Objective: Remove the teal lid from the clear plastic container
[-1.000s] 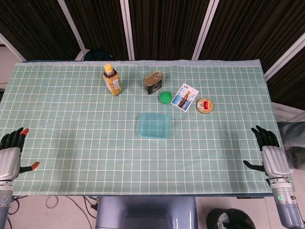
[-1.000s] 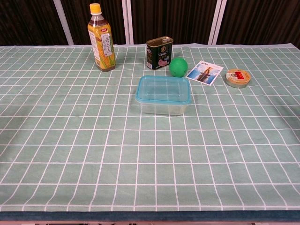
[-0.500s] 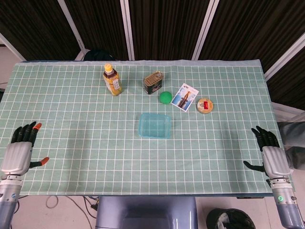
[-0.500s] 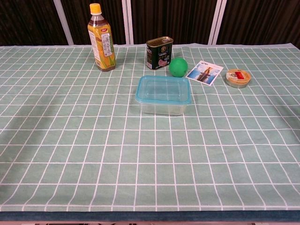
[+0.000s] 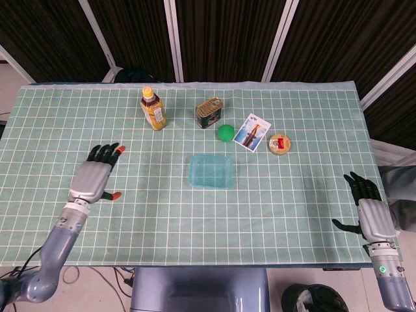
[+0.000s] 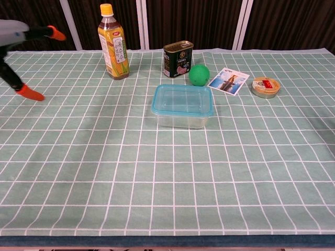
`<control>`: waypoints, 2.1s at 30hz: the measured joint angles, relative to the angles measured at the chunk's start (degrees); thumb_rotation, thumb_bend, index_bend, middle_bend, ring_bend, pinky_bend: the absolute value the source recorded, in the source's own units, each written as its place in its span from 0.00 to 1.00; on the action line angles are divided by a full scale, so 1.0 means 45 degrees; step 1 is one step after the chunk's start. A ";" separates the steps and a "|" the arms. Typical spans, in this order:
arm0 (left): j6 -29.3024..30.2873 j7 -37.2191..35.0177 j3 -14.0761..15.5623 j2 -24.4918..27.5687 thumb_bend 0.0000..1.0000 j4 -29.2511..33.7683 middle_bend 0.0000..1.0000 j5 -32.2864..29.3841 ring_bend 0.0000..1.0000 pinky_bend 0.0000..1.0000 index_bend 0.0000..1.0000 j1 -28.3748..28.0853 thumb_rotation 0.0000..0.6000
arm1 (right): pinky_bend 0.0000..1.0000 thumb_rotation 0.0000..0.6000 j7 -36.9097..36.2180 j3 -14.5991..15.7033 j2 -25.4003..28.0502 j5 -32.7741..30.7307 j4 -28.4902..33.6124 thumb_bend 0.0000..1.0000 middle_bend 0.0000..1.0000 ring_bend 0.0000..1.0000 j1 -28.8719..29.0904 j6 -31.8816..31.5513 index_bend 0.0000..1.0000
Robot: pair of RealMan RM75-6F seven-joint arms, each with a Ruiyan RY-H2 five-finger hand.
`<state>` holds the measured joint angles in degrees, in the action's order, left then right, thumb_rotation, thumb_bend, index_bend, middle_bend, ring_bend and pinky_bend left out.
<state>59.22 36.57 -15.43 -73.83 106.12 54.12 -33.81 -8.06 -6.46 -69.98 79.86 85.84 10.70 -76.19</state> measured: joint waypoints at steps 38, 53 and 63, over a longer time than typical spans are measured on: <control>-0.1798 0.3692 -0.2172 -0.7696 0.00 -0.7860 0.00 -0.8887 0.00 0.00 0.00 -0.8385 1.00 | 0.00 1.00 -0.0731 -0.0279 0.0405 -0.1362 0.0622 0.16 0.00 0.00 0.0099 0.1273 0.00; -0.2104 0.3806 -0.1853 -0.8399 0.03 -0.9384 0.16 -0.9415 0.18 0.31 0.01 -0.9201 1.00 | 0.00 1.00 -0.0755 -0.0283 0.0489 -0.1421 0.0732 0.16 0.00 0.00 0.0086 0.1338 0.00; -0.1921 0.2904 -0.1286 -0.7872 0.04 -0.8366 0.19 -0.8034 0.20 0.35 0.04 -0.8489 1.00 | 0.00 1.00 -0.0667 -0.0325 0.0467 -0.1568 0.0659 0.16 0.00 0.00 0.0088 0.1378 0.00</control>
<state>50.58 49.63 -21.22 -109.26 68.47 17.97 -72.01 -11.07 -7.92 -67.87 72.80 88.81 11.10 -69.98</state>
